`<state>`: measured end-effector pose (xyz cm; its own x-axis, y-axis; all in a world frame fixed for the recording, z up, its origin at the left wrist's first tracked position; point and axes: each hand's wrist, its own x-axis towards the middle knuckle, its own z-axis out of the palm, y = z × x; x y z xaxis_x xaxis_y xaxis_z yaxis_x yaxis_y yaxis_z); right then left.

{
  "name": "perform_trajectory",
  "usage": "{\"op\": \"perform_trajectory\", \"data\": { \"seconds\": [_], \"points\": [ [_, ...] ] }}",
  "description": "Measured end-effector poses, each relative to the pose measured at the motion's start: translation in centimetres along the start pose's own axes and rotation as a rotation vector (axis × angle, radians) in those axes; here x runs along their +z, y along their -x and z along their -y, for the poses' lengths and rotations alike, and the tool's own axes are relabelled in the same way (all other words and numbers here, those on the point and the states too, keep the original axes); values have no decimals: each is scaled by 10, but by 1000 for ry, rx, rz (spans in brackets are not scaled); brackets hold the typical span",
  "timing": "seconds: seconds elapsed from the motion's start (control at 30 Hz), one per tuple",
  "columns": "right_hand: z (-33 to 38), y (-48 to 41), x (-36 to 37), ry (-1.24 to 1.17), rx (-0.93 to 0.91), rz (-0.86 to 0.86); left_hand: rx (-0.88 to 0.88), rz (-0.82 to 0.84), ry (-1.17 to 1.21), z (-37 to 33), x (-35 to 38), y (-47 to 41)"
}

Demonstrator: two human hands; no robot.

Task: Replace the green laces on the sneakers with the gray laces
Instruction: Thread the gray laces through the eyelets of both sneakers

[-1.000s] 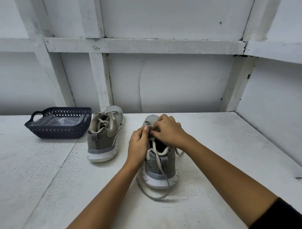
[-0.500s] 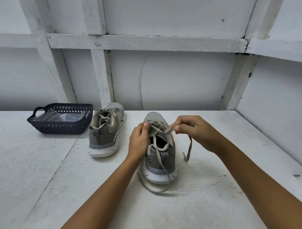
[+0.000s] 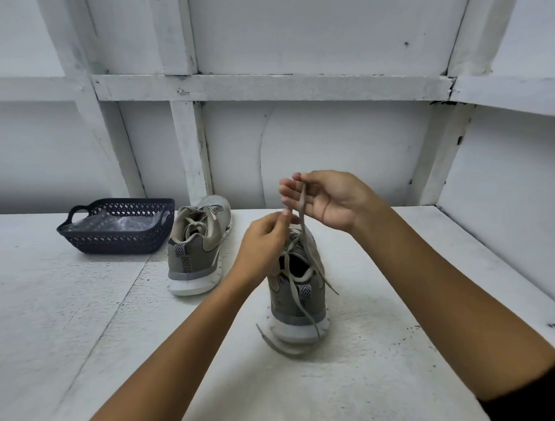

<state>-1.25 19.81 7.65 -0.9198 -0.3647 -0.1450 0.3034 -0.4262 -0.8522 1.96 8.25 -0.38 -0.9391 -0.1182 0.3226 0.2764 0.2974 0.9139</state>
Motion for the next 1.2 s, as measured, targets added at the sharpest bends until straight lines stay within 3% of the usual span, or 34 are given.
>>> {"op": "perform_trajectory", "data": {
  "seconds": [0.1, 0.23, 0.37, 0.47, 0.8, 0.87, 1.03, 1.2],
  "points": [
    [1, -11, 6, -33, 1, 16, -21, 179, 119, -7, 1, 2],
    [1, -18, 0, -44, -20, -7, -37, 233, 244, -7, -4, -4],
    [-10, -17, -19, 153, 71, -37, -97, 145, 371, -12, -15, -24],
    [-25, -9, -34, 357, 169, 81, -95, 72, 317, -20, -22, -43],
    [-41, -1, -53, 500, 41, 122, -121, 46, 168, -19, -9, -80],
    [-42, -1, -58, 452, 21, 89, -127, 57, 89, -18, -6, -78],
    [-45, -8, -69, 295, -150, -93, -11, -47, -433, 3, 4, -58],
    [-56, -15, -75, 314, -207, -247, -96, 118, -710, 16, 15, -29]
  ]
}}
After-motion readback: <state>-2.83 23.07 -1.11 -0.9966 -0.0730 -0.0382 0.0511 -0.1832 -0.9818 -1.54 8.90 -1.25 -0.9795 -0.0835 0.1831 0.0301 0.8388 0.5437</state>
